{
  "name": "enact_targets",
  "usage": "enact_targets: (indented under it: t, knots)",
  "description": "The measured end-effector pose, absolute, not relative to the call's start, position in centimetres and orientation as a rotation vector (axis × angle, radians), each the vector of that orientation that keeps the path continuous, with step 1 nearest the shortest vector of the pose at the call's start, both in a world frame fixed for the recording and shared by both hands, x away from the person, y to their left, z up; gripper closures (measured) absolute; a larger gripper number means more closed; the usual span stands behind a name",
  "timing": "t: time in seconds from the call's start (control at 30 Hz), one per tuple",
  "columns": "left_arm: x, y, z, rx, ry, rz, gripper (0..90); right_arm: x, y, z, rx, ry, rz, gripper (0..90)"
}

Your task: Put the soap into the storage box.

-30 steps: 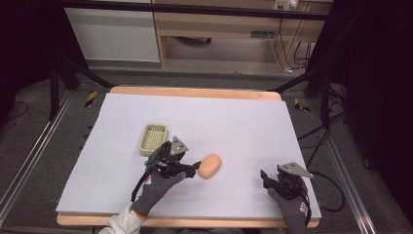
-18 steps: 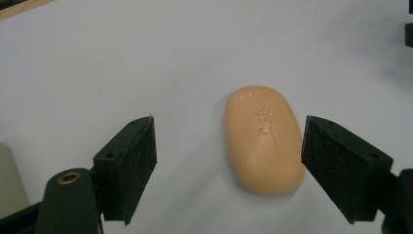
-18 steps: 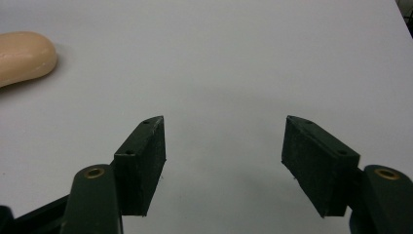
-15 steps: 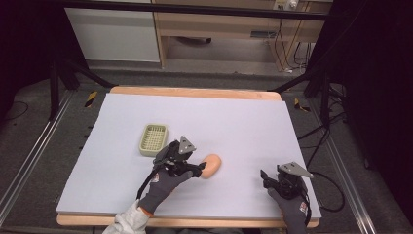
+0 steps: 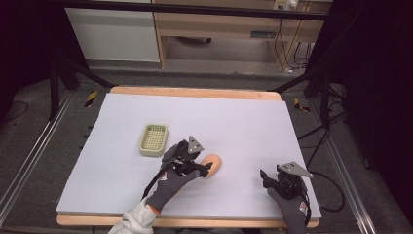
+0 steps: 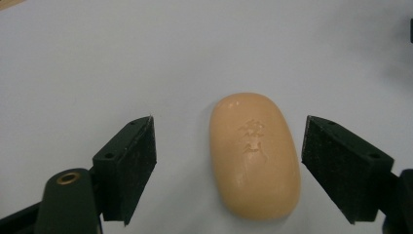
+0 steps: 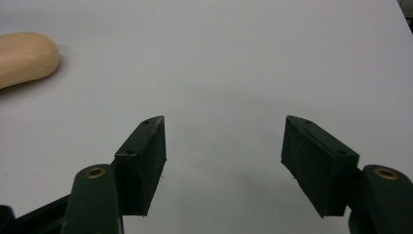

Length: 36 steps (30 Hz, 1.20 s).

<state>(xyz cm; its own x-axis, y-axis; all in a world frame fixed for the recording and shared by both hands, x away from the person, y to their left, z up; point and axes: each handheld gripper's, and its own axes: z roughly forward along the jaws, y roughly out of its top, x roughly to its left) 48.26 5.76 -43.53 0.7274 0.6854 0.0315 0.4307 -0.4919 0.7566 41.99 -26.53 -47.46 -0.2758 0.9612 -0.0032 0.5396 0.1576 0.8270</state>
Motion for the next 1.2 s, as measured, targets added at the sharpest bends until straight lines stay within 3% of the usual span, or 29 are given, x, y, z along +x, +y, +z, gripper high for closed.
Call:
enact_targets:
  t: [1.2]
  knots:
    - [49.5,3.1,-45.7,2.261,0.844,0.395,18.5,42.0,-26.3,-47.5,1.417,1.915,1.005,38.0]
